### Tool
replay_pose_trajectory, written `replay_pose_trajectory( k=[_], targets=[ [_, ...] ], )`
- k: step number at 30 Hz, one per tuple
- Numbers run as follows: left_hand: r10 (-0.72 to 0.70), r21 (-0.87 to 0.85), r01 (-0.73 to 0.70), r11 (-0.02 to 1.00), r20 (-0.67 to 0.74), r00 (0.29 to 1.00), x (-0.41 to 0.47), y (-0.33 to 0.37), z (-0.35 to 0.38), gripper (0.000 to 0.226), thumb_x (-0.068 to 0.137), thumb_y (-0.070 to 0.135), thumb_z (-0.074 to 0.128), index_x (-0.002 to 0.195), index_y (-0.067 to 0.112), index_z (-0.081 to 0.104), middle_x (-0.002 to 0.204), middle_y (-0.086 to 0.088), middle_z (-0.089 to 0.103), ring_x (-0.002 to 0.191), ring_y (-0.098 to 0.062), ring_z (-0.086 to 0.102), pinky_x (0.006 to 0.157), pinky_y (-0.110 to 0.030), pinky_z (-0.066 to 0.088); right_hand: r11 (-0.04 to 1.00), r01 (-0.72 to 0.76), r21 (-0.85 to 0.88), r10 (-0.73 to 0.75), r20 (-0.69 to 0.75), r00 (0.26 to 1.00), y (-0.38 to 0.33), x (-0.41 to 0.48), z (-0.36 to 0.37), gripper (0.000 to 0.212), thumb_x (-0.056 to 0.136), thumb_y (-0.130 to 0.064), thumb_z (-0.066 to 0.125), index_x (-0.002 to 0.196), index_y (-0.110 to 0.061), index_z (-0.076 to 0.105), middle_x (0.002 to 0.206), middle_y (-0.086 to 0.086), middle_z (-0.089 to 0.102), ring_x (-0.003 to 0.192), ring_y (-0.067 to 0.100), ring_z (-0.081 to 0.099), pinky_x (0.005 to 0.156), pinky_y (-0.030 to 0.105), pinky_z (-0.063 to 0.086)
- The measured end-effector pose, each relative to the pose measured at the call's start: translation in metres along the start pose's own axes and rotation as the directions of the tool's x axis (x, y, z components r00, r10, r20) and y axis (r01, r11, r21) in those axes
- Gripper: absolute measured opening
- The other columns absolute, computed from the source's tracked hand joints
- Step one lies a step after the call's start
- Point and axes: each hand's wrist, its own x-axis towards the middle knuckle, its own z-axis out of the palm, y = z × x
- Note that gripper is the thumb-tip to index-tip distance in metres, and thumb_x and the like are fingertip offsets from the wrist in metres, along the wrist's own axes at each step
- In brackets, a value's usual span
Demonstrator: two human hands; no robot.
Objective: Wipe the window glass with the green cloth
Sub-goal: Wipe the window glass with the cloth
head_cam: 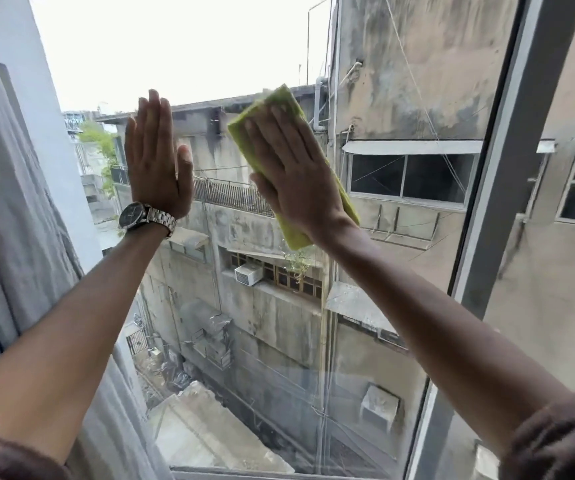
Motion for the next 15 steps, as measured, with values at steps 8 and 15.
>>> replay_pose_trajectory(
  k=[8, 15],
  targets=[
    [-0.034, -0.025, 0.035, 0.999, 0.05, 0.998, 0.005, 0.012, -0.009, 0.058, 0.103, 0.025, 0.033, 0.156, 0.002, 0.026, 0.164, -0.021, 0.029, 0.156, -0.03, 0.024, 0.131, -0.045, 0.017, 0.988, 0.045, -0.15, -0.029, 0.105, 0.994, 0.109, -0.13, -0.007, 0.071, 0.106, -0.046, 0.043, 0.162, -0.012, 0.015, 0.168, 0.016, 0.017, 0.156, 0.034, 0.02, 0.129, 0.051, 0.019],
    [-0.045, -0.018, 0.046, 0.999, 0.068, 0.997, 0.004, 0.014, -0.007, 0.059, 0.101, 0.022, 0.031, 0.156, 0.0, 0.027, 0.165, -0.019, 0.027, 0.156, -0.03, 0.023, 0.129, -0.05, 0.02, 0.971, -0.198, -0.135, 0.202, 0.018, 0.979, 0.087, -0.078, -0.008, 0.08, 0.104, -0.066, 0.024, 0.162, -0.012, 0.014, 0.169, 0.019, 0.014, 0.158, 0.035, 0.008, 0.13, 0.052, 0.011]
  ],
)
